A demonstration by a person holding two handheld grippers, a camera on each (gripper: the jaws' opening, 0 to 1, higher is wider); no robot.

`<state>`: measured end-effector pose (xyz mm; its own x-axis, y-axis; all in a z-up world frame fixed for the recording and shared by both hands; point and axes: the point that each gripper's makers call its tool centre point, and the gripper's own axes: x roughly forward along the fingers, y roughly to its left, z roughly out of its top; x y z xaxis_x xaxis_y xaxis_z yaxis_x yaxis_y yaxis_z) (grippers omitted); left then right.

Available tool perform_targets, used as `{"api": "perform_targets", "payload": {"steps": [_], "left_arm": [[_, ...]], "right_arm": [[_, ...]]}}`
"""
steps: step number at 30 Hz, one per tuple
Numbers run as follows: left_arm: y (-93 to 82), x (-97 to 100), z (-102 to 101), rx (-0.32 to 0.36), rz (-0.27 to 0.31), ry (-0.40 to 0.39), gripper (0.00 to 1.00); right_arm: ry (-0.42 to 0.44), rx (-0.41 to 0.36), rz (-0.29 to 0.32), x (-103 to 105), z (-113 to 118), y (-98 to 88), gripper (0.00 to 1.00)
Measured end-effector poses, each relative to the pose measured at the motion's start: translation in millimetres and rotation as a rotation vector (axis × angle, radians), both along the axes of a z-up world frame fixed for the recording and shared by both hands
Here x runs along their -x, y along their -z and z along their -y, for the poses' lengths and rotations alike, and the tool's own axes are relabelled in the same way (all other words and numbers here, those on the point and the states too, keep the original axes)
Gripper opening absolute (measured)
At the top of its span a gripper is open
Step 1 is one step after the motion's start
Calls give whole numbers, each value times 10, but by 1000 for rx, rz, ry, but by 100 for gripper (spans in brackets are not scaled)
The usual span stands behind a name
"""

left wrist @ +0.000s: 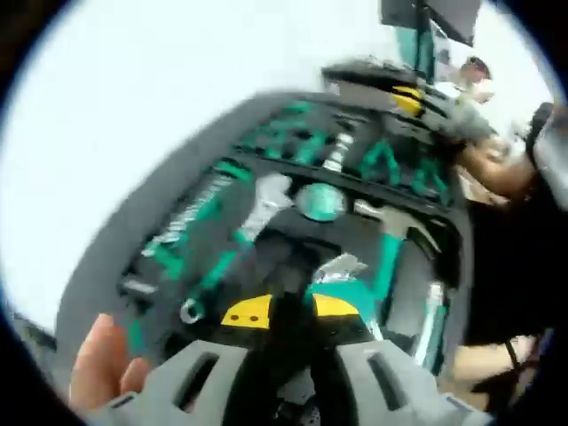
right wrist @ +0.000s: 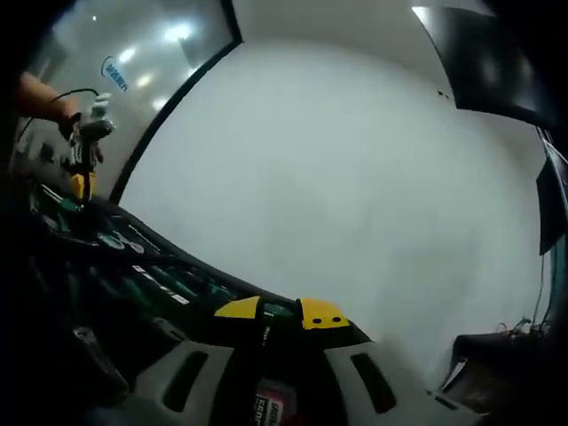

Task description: Pick up the tools and put them into their designated positions in the toolbox.

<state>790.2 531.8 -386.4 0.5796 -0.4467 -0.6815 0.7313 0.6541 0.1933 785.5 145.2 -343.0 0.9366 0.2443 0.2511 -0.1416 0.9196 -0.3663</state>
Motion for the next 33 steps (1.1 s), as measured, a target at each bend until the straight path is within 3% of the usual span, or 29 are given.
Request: {"api": "perform_targets", "payload": {"steps": [1, 2, 3, 4, 5, 6, 7, 9, 10, 11, 12, 13, 14, 15, 16, 18, 19, 20, 22, 23, 25, 27, 29, 31, 33], "left_arm": [[-79, 27, -89, 42, 80, -101, 11], [-114, 90, -139, 43, 124, -150, 11], [-156, 202, -159, 71, 177, -188, 11], [-143, 339, -112, 76, 190, -179, 11], [-119, 497, -57, 78, 209, -164, 11], [-90, 579, -14, 103, 211, -187, 11], [-8, 713, 61, 87, 200, -153, 11], [171, 836, 66, 68, 139, -185, 11], [223, 846, 30, 37, 131, -198, 11], [248, 838, 17, 31, 136, -205, 11], [274, 824, 4, 26, 149, -205, 11], [285, 818, -4, 15, 157, -199, 11], [302, 811, -4, 16, 156, -199, 11], [262, 793, -4, 27, 197, -194, 11], [278, 785, -24, 21, 198, -203, 11], [277, 747, -54, 22, 212, -202, 11], [175, 689, -94, 36, 286, -207, 12], [204, 672, -105, 30, 276, -202, 12], [320, 628, -217, -5, 262, -244, 9], [260, 532, -231, -10, 339, -227, 9], [292, 431, -119, 89, 325, -203, 10], [259, 395, -78, 158, 280, -229, 10], [250, 353, -77, 181, 251, -242, 10], [254, 285, -120, 151, 282, -244, 9], [269, 206, -173, 168, 278, -280, 8]], "right_arm": [[1, 3, 1, 1, -2, -1, 13], [7, 4, 4, 1, -7, -17, 13], [10, 5, 1, -12, -29, -47, 13], [-22, 24, -47, -27, -131, -27, 13], [-133, 1, -125, -2, -401, -91, 13], [-220, -64, -149, 26, -601, -220, 13], [-326, -148, -196, 44, -853, -346, 12], [-594, -299, -373, 138, -1566, -580, 10], [-719, -334, -471, 208, -1967, -665, 4], [-813, -318, -554, 251, -2372, -679, 2], [-857, -235, -603, 221, -2780, -574, 1], [-854, -108, -604, 117, -3137, -390, 1], [-869, -37, -576, 77, -3333, -287, 0], [-885, 74, -610, 86, -3562, -11, 0], [-859, 172, -648, 69, -3627, 210, 0], [-829, 347, -665, 95, -3621, 575, 0], [-810, 409, -695, 117, -3558, 690, 0], [-788, 317, -701, 161, -3452, 553, 0], [-810, 324, -698, 279, -3351, 494, 0], [-802, 325, -717, 269, -3362, 529, 0], [-734, 354, -686, 168, -3321, 544, 0], [-691, 422, -598, 36, -3312, 538, 0], [-690, 402, -544, -31, -3368, 532, 0], [-736, 345, -573, -4, -3484, 586, 3], [-713, 356, -504, -10, -3494, 581, 2]]}}
